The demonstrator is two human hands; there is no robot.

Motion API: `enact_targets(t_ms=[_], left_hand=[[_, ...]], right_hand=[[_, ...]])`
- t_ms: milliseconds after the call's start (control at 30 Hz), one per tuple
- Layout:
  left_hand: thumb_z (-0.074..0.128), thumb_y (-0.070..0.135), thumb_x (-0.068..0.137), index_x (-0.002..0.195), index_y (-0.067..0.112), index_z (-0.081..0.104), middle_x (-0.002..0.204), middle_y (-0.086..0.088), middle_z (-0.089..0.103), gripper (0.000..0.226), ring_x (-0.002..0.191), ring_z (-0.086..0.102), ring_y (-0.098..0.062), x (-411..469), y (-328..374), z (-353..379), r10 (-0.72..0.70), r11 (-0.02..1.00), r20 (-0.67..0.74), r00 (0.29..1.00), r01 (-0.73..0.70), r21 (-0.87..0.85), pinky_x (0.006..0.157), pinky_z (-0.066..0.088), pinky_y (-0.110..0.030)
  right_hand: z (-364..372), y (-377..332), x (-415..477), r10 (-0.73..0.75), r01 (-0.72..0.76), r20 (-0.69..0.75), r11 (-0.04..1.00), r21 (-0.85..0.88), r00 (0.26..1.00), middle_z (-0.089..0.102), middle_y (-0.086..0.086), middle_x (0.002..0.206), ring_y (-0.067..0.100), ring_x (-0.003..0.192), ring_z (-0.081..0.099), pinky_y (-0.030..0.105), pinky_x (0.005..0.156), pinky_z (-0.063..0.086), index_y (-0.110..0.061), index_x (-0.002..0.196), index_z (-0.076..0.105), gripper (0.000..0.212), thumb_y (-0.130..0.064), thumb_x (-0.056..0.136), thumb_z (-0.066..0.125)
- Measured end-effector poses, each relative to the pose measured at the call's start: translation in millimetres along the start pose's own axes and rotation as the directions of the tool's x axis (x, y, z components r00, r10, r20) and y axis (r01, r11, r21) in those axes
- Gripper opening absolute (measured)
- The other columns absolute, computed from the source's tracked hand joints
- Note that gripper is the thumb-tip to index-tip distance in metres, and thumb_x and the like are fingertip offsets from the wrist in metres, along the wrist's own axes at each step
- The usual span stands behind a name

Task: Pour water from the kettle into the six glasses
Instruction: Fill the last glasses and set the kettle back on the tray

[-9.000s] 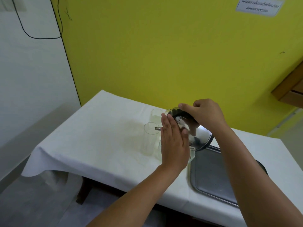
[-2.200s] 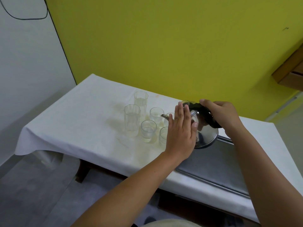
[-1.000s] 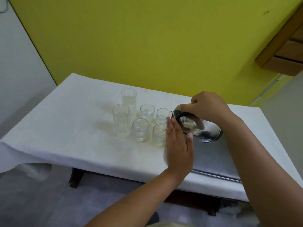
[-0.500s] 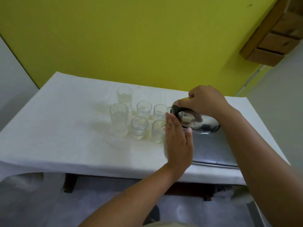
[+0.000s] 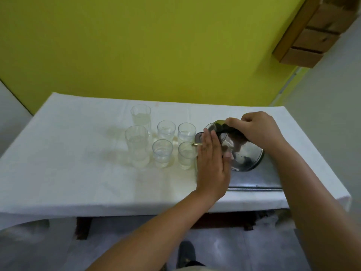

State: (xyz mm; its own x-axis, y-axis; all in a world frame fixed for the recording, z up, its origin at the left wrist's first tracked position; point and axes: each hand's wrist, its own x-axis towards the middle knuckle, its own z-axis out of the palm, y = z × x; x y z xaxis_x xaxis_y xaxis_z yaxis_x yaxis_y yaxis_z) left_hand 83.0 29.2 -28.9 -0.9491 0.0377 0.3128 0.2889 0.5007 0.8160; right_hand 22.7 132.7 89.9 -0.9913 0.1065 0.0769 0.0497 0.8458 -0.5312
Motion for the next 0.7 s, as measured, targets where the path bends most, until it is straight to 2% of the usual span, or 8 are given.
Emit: enact_targets(t_ms=[100,200,300,367,467,567,700], left_hand=[[0.013,0.042,0.096,0.147,0.013,-0.005,0.154,0.001,-0.015,0.061,0.142,-0.017,-0.008,1,-4,-4,0.062,0.997,0.079,0.995,-0.065,0.044,0.116,-0.004,-0.034],[0.012,0.044,0.095,0.147,0.015,-0.005,0.156,0.0,-0.012,0.062,0.142,-0.015,-0.007,7,-7,-7,0.129,0.982,0.198,0.972,-0.153,0.109,0.117,-0.004,-0.036],[0.017,0.043,0.098,0.146,0.017,-0.008,0.157,-0.003,-0.01,0.06,0.144,-0.012,-0.01,27,-3,-8,0.158,0.953,0.303,0.94,-0.225,0.201,0.117,-0.003,-0.04],[0.017,0.042,0.097,0.147,0.013,-0.003,0.158,-0.006,-0.007,0.062,0.144,-0.007,-0.014,43,0,-6,0.156,0.926,0.345,0.926,-0.259,0.276,0.118,-0.001,-0.043],[0.018,0.04,0.099,0.148,0.01,-0.001,0.158,-0.009,-0.006,0.06,0.145,-0.004,-0.017,59,-3,-1,0.139,0.873,0.397,0.907,-0.302,0.384,0.118,0.0,-0.043],[0.02,0.037,0.1,0.148,0.009,-0.003,0.158,-0.009,-0.008,0.06,0.145,-0.005,-0.018,65,-10,3,0.14,0.81,0.435,0.889,-0.356,0.466,0.118,0.0,-0.043],[0.021,0.035,0.101,0.148,0.008,-0.003,0.158,-0.009,-0.007,0.059,0.145,-0.006,-0.019,65,-21,7,0.144,0.734,0.503,0.852,-0.433,0.523,0.117,0.0,-0.044]], right_hand=[[9,27,-12,0.168,-0.164,-0.001,0.96,0.228,0.986,0.042,0.01,0.053,0.023,0.054,0.04,0.032,0.055,0.031,0.001,0.06,0.052,0.057,-0.051,0.078,0.069],[17,46,-26,0.338,-0.316,0.049,0.807,0.499,0.94,0.055,0.01,0.058,0.02,0.052,0.049,0.027,0.055,0.038,0.008,0.076,0.067,0.053,-0.045,0.079,0.07],[25,57,-33,0.461,-0.376,0.049,0.653,0.657,0.886,0.065,0.008,0.07,0.023,0.063,0.057,0.029,0.062,0.044,0.0,0.08,0.072,0.045,-0.045,0.08,0.071],[34,58,-34,0.526,-0.383,0.017,0.597,0.705,0.85,0.065,0.004,0.065,0.021,0.061,0.057,0.03,0.063,0.044,-0.006,0.07,0.069,0.045,-0.05,0.079,0.07],[55,54,-36,0.597,-0.338,-0.08,0.554,0.761,0.798,0.046,0.004,0.054,0.019,0.055,0.041,0.031,0.058,0.036,-0.008,0.057,0.052,0.052,-0.053,0.079,0.068],[74,48,-40,0.65,-0.28,-0.158,0.516,0.81,0.743,0.04,-0.001,0.05,0.015,0.051,0.036,0.03,0.054,0.034,-0.012,0.054,0.042,0.054,-0.049,0.084,0.067],[100,49,-49,0.712,-0.268,-0.171,0.46,0.846,0.681,0.044,0.0,0.052,0.014,0.051,0.038,0.029,0.051,0.036,-0.012,0.058,0.045,0.053,-0.053,0.086,0.063]])
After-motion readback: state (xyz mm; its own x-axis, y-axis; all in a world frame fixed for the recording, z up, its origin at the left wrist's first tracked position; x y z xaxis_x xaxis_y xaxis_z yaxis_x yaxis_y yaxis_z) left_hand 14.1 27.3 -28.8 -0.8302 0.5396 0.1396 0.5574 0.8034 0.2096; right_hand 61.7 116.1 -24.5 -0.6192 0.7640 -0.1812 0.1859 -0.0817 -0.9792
